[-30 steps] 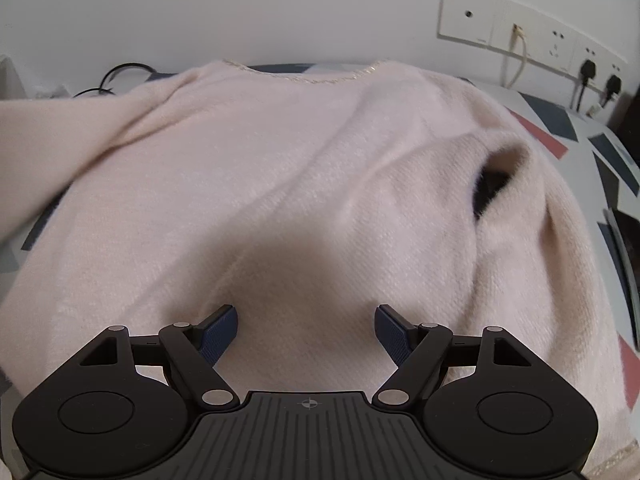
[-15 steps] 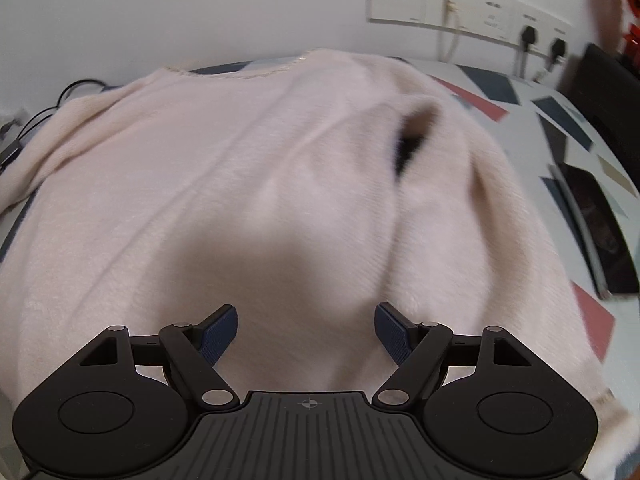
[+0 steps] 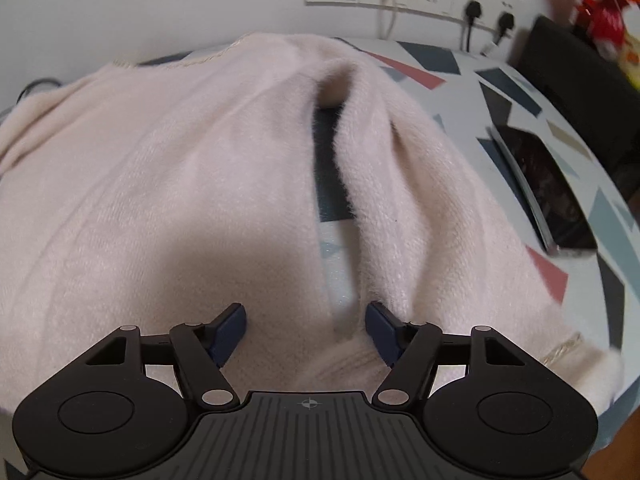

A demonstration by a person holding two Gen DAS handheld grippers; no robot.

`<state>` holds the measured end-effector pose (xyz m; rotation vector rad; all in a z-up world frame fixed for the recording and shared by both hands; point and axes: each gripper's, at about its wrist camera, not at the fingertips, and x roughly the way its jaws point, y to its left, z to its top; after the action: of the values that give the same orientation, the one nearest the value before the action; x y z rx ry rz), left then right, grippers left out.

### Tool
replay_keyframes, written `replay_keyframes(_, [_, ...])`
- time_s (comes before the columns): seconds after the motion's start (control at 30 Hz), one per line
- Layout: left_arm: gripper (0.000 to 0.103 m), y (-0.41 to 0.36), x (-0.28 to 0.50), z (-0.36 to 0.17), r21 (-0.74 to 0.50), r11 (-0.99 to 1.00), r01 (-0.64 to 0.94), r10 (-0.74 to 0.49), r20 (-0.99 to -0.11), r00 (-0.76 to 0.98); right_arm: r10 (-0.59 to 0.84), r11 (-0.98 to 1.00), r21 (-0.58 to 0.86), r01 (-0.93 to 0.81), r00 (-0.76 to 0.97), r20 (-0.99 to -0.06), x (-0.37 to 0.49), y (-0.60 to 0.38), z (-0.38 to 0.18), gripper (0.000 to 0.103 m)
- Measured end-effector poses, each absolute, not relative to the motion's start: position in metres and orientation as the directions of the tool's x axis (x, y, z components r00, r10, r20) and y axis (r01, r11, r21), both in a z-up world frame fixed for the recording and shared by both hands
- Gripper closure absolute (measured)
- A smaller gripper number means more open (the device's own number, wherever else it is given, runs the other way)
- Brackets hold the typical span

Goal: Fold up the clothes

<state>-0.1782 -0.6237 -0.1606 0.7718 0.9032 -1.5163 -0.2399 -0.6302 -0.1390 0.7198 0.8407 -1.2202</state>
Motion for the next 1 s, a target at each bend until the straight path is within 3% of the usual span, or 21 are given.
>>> replay_keyframes(0.03, [0.039,-0.622,-0.179,-0.161,-0.117,-0.046,0.992,-0.492,-0.862,-0.125,-0.497,0.215,0.03,0.976,0.136,-0.857,-0.238,-0.629,-0.139,0.044])
replay_keyframes(0.1, [0.044,-0.618,-0.182,-0.161,-0.112,-0.032,0.993,-0.502,-0.857,-0.113,-0.493,0.238,0.034,0.971,0.151,-0.857,-0.234,-0.626,-0.139,0.059])
replay_keyframes(0.17, [0.081,-0.616,-0.183,-0.161,-0.146,-0.014,0.989,-0.504,-0.853,-0.133,-0.492,0.254,0.04,0.966,0.165,-0.855,-0.23,-0.624,-0.138,0.065])
replay_keyframes(0.23, [0.09,-0.614,-0.183,-0.161,-0.183,0.015,0.983,-0.508,-0.848,-0.15,-0.488,0.256,0.067,0.964,0.189,-0.852,-0.232,-0.624,-0.138,0.075])
replay_keyframes(0.27, [0.092,-0.612,-0.183,-0.16,-0.187,0.031,0.982,-0.514,-0.846,-0.145,-0.482,0.253,0.085,0.964,0.202,-0.853,-0.234,-0.624,-0.137,0.088])
replay_keyframes(0.53, [0.094,-0.565,-0.182,-0.125,-0.206,0.145,0.968,-0.599,-0.797,-0.08,-0.483,0.242,0.154,0.958,0.257,-0.837,-0.275,-0.61,-0.113,0.093])
replay_keyframes(0.63, [0.094,-0.541,-0.187,-0.117,-0.21,0.161,0.964,-0.592,-0.802,-0.075,-0.463,0.243,0.196,0.95,0.291,-0.838,-0.299,-0.592,-0.104,0.093])
replay_keyframes(1.0, [0.092,-0.499,-0.211,-0.139,-0.161,0.221,0.962,-0.525,-0.851,-0.022,-0.364,0.288,0.119,0.95,0.223,-0.904,-0.323,-0.557,-0.125,0.089])
